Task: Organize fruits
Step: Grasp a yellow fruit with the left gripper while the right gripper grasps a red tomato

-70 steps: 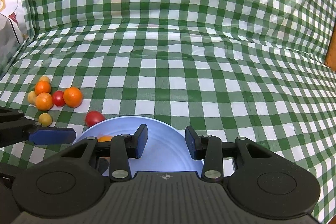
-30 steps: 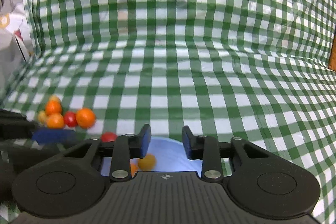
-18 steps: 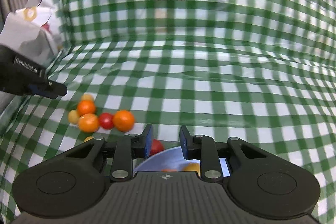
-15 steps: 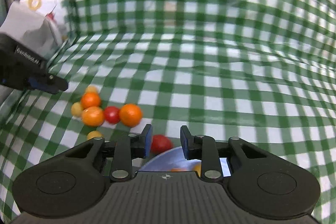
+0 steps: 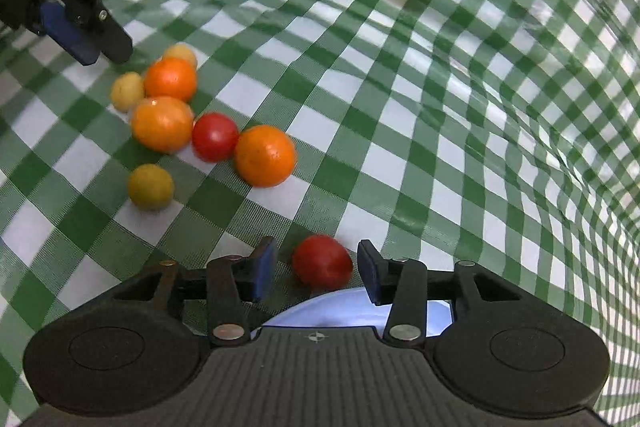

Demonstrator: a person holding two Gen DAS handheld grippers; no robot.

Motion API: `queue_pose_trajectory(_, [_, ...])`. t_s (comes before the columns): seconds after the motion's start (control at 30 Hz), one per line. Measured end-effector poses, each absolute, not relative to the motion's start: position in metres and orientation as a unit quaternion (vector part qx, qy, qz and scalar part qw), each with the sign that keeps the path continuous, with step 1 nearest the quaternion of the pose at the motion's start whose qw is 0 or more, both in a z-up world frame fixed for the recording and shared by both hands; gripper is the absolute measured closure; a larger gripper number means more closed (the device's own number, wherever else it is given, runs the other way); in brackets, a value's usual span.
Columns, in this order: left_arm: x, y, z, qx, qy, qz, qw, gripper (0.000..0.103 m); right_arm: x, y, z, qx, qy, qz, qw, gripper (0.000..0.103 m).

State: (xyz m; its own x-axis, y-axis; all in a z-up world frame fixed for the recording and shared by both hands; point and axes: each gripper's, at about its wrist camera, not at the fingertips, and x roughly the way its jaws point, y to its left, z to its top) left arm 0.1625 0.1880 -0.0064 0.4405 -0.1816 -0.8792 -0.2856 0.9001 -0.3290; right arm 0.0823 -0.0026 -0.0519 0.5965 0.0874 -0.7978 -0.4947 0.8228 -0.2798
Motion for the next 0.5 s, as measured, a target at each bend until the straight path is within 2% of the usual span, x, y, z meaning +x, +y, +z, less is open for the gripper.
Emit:
queue_pose_trajectory(0.07, [0.164, 0.186, -0.009, -0.222, 0.531, 0.033, 0.817, 0.073, 0.087, -0.002, -0.052, -0.242, 0.415, 0.169, 0.86, 0.06])
queue_pose_trajectory(0.13, [0.167, 0.183, -0.012, -0.222, 0.535, 0.034, 0.814, 0.073, 0.092, -0.003, -0.053, -0.231, 0.42, 0.172, 0.861, 0.071])
queue_pose_trajectory(0.3, [0.174, 0.177, -0.021, -0.216, 0.543, 0.035, 0.81, 0.072, 0.095, -0.002, -0.048, -0.207, 0.418, 0.187, 0.864, 0.072])
queue_pose_trajectory(0.33, [0.175, 0.176, -0.022, -0.217, 0.543, 0.035, 0.811, 0.069, 0.094, -0.002, -0.044, -0.192, 0.418, 0.196, 0.866, 0.072])
queue_pose_trajectory(0.5, [0.176, 0.174, -0.021, -0.218, 0.541, 0.034, 0.812, 0.069, 0.095, -0.006, -0.026, -0.081, 0.427, 0.247, 0.866, 0.071])
